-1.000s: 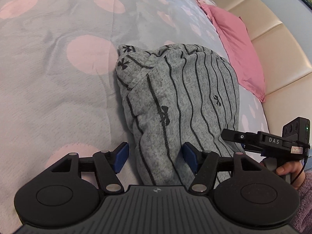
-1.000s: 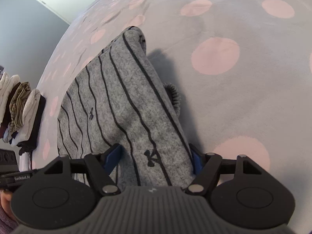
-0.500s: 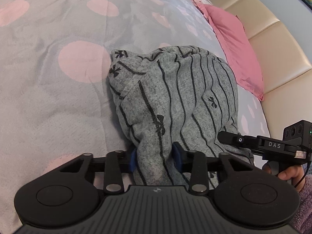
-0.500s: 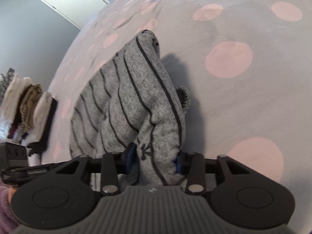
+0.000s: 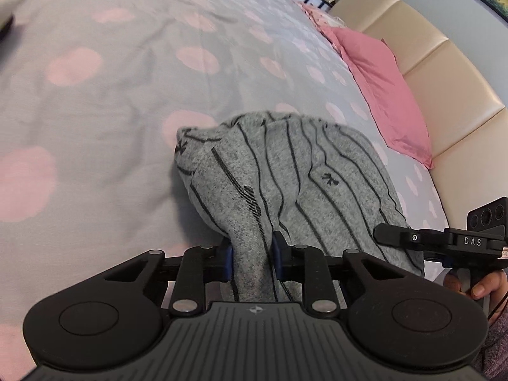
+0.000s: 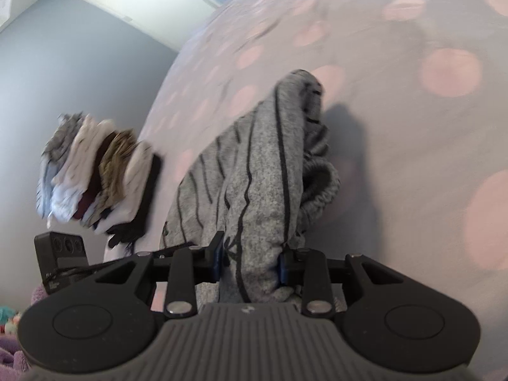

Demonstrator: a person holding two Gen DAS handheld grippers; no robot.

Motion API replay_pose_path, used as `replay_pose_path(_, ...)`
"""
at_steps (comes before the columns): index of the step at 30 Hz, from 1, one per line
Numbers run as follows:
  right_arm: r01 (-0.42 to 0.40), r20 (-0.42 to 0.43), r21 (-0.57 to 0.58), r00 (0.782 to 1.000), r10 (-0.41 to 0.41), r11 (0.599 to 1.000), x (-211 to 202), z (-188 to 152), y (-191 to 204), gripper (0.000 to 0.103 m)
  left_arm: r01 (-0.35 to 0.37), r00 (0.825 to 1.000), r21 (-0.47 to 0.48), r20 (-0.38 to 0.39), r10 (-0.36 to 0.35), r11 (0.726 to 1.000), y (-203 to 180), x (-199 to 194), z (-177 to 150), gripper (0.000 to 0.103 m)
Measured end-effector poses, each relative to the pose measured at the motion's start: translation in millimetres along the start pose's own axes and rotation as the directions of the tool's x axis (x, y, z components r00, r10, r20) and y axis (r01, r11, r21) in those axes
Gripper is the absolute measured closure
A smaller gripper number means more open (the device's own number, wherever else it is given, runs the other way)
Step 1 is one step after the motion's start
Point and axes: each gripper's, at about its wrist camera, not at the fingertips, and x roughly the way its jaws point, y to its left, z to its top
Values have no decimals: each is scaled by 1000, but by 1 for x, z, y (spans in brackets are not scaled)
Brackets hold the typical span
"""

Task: Fold clothes
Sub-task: 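Lift the folded striped shirt with both grippers and carry it toward the clothes stack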

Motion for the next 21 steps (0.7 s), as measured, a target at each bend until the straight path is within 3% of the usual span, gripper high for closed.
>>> replay_pose_path(12, -131, -58, -128, 990, 125, 983, 30, -9, 92, 69, -7, 984, -41, 177, 14, 999, 34, -104, -12, 82)
replay_pose_path(16, -182, -43, -174, 983, 177, 968, 23, -9, 137, 69, 7, 967, -27, 255, 1, 1000, 35, -159, -3, 82)
replay_pose_path(21, -265, 4, -235, 962, 273, 935, 7, -4, 205, 69, -23, 932, 49, 363, 3, 999, 22, -241, 24, 83)
